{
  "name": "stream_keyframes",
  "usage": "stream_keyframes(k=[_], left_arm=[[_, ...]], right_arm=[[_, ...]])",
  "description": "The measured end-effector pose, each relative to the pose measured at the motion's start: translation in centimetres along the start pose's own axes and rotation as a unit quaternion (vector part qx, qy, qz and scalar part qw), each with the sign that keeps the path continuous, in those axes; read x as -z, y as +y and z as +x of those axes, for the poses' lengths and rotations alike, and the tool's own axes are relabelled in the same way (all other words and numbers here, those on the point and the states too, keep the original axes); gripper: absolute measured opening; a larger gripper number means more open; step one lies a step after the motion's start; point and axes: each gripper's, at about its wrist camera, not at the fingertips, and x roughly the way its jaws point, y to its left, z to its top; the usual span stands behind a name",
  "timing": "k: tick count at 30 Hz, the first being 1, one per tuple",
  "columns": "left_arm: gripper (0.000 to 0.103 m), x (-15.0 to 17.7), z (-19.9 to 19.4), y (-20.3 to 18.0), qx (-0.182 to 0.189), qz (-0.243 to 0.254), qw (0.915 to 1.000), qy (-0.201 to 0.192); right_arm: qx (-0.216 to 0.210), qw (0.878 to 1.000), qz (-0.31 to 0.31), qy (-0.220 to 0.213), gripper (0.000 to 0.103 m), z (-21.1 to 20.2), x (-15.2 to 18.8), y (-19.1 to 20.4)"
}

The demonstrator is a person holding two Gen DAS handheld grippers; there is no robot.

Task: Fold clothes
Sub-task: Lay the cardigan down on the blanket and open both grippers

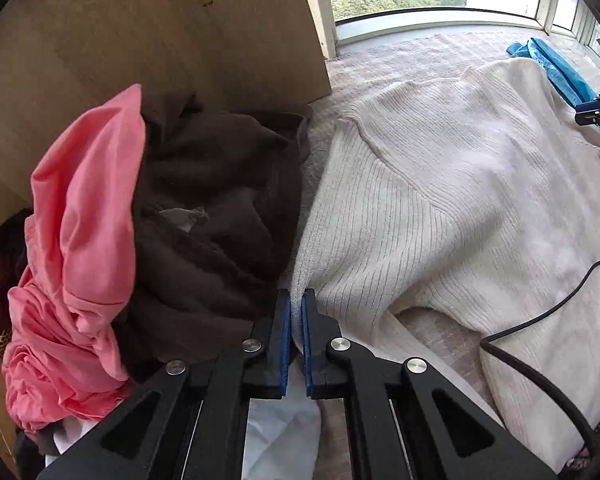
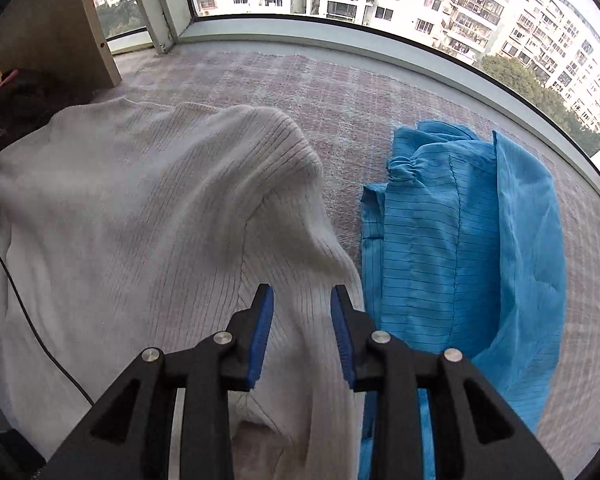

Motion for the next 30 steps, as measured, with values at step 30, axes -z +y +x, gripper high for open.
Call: stream_keyframes(k=[30], left_arm=[[0.033,-11.2,6.9,-3.7,0.08,0.032,0.9959,-0.026]], right_arm=[[0.036,0.998,-0.046,-0.025,0.031,0.9,-7.1,0.2]])
